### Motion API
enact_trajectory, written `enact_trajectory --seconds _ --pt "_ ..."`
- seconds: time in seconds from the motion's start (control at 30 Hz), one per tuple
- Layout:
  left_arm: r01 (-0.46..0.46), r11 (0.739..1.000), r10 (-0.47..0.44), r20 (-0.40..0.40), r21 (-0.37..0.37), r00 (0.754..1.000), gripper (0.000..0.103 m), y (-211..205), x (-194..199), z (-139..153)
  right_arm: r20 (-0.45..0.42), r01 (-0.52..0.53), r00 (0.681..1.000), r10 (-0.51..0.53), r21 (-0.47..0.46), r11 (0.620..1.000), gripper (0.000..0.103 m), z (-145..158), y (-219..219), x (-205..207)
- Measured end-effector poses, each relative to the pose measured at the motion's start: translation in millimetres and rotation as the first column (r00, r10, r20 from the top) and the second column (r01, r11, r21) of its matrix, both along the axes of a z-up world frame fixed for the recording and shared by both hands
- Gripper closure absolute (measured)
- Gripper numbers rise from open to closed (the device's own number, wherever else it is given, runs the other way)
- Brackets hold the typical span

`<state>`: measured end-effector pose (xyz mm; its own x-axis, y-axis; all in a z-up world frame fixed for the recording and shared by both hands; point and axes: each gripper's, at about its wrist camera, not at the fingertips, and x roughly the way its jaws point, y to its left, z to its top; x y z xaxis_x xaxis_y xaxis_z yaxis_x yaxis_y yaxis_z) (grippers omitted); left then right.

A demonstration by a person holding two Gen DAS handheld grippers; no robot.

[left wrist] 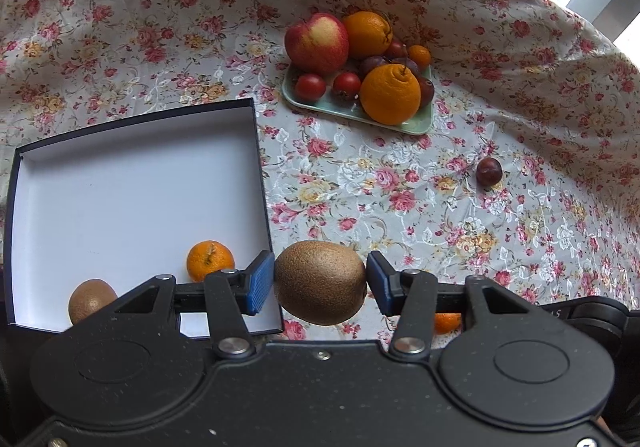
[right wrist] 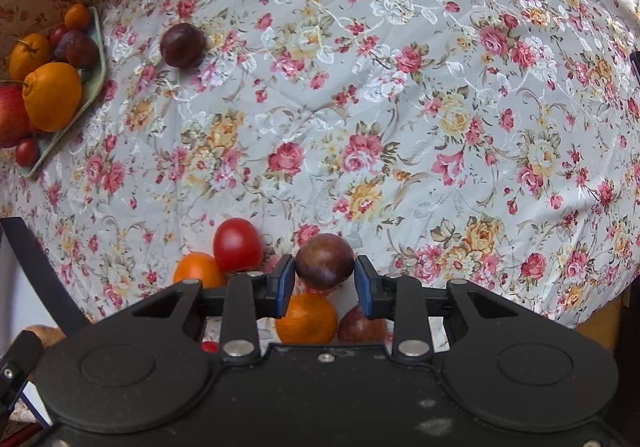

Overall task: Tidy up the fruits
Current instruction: 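Carry the kiwi in the left tool and the plum in the right tool over the white box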

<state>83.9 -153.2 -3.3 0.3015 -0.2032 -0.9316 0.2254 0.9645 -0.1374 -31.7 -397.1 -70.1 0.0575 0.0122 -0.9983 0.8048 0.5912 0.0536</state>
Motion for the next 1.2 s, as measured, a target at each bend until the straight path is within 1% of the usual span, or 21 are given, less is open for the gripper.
enact_trajectory --seconds 0.03,0.07,0.1,0.13,0.3,0.5,0.57,0.63,0.77,0.83,0.9,1.0,1.07,1.13,1.2 --pt "-0.012 1.0 0.012 0.006 0.003 1.0 0.047 4.8 2.2 1.0 0.012 -0.01 1.0 0.011 -0.003 1.0 0.073 3.6 3.3 2.2" --pt "-0.024 1.0 0.024 0.011 0.007 1.0 0.047 9.1 4.0 1.6 0.022 -0.025 0.999 0.025 -0.01 1.0 0.084 7.2 7.9 5.6" --pt "-0.036 0.999 0.036 0.014 0.011 0.999 0.047 13.5 6.2 2.0 0.027 -0.045 0.999 0.046 -0.018 0.999 0.092 10.5 13.8 9.1" --pt "-0.049 0.999 0.049 0.016 0.012 0.999 0.047 18.5 8.9 2.2 0.031 -0.062 0.998 0.063 -0.03 0.998 0.093 13.4 18.4 12.0" --pt "-0.096 0.995 0.096 0.025 0.013 0.995 0.047 37.5 18.1 3.7 0.065 -0.15 0.985 0.157 -0.103 0.983 0.093 21.6 47.7 30.2" --pt "-0.098 0.995 0.098 0.016 0.007 0.995 0.047 40.9 20.2 2.7 0.027 -0.202 0.977 0.214 -0.23 0.952 0.091 24.8 59.7 33.3" --pt "-0.091 0.996 0.09 0.013 0.015 0.996 0.047 38.7 19.5 1.0 0.026 -0.199 0.977 0.212 -0.243 0.949 0.088 25.8 57.1 32.6" --pt "-0.082 0.996 0.082 0.009 0.018 0.997 0.047 35.8 18.6 -0.2 0.028 -0.174 0.982 0.184 -0.218 0.96 0.088 23.2 48.8 30.4" --pt "-0.061 0.998 0.061 0.008 0.014 0.998 0.047 28.3 14.9 0.3 0.042 -0.096 0.994 0.1 -0.077 0.992 0.087 9.1 23.5 20.4" --pt "-0.05 0.999 0.049 0.01 0.016 0.999 0.047 24.0 12.9 0.6 0.032 -0.053 0.998 0.054 -0.027 0.998 0.087 3.8 13.1 12.5" --pt "-0.044 0.999 0.044 0.008 0.017 0.999 0.047 20.9 11.3 -0.4 0.031 -0.006 0.999 0.006 0.005 1.0 0.083 0.9 4.6 4.2" --pt "-0.044 0.999 0.044 0.0 0.016 0.999 0.047 17.9 10.2 -2.0 0.033 0.02 0.999 -0.021 0.049 0.999 0.083 -3.0 -0.4 -2.1" --pt "-0.045 0.999 0.045 0.001 0.021 0.999 0.047 16.2 9.4 -2.6 0.037 0.012 0.999 -0.014 0.058 0.998 0.083 -3.5 1.1 -1.0" --pt "-0.046 0.999 0.046 0.002 0.023 0.999 0.047 15.3 8.9 -3.2 0.027 -0.003 1.0 0.002 0.034 0.999 0.083 -4.2 4.0 2.6" --pt "-0.043 0.999 0.043 0.001 0.021 0.999 0.047 14.4 8.8 -3.6 -0.004 -0.024 1.0 0.024 -0.009 1.0 0.083 -8.1 7.2 8.9"
